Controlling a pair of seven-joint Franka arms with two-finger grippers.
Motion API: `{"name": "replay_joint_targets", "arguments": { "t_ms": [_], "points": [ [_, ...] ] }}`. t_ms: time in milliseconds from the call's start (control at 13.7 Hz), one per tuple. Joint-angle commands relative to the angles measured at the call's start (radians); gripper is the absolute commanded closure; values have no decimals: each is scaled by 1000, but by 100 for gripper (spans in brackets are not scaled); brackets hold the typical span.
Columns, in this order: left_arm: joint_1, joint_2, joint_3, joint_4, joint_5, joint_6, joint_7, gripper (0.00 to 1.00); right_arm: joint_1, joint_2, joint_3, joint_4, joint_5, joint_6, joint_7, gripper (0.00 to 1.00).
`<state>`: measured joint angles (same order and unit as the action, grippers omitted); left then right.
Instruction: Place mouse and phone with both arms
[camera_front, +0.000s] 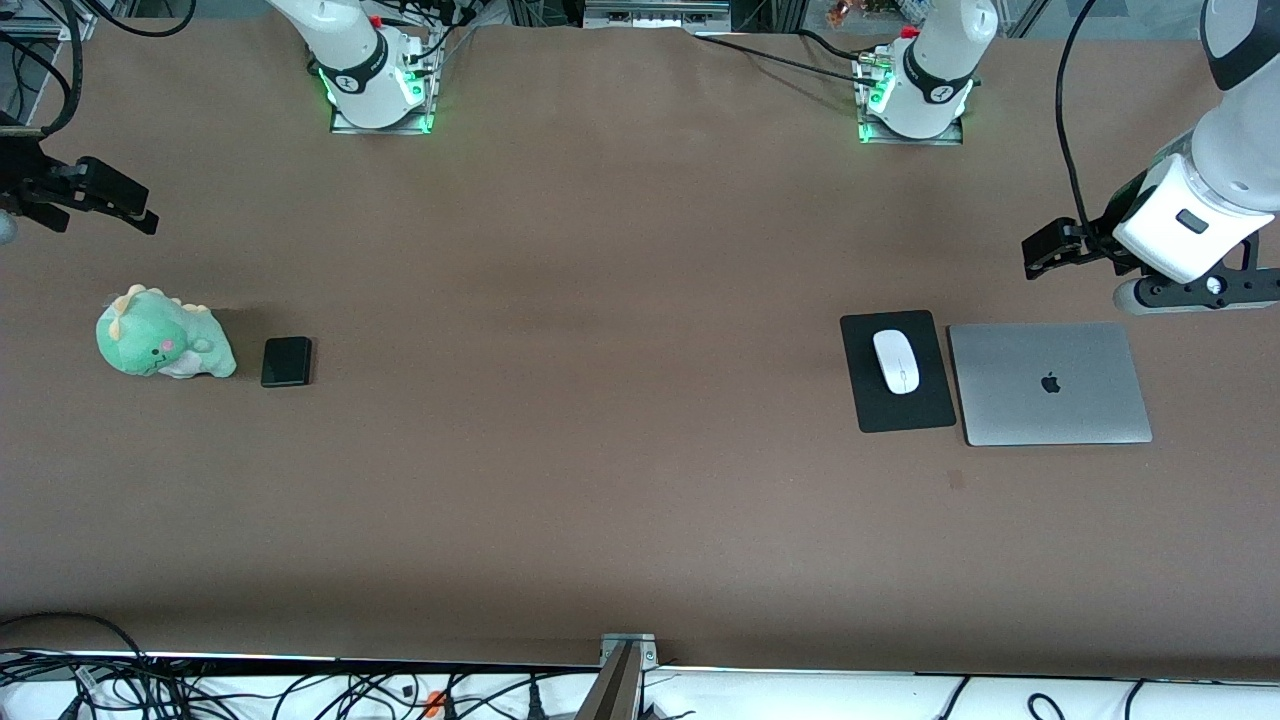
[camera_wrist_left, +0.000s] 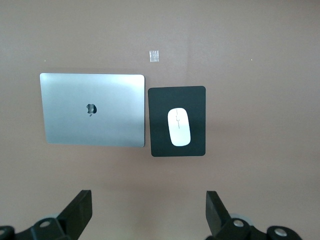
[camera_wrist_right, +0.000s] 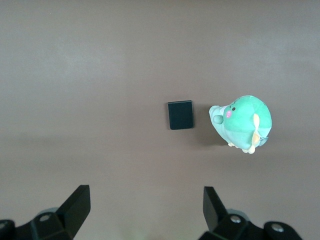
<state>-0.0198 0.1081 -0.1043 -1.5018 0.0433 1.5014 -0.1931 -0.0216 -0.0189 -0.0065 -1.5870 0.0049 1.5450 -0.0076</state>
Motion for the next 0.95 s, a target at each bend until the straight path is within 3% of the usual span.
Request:
{"name": "replay_joint_targets", "arguments": {
  "t_ms": [0, 876],
  "points": [
    [0, -13, 2, -17, 7, 16, -14, 0, -4, -4, 5, 10, -5, -2, -12, 0],
    [0, -10, 2, -14, 4, 13, -12, 0, -3, -3, 10, 8, -5, -3, 0, 0]
  ]
}}
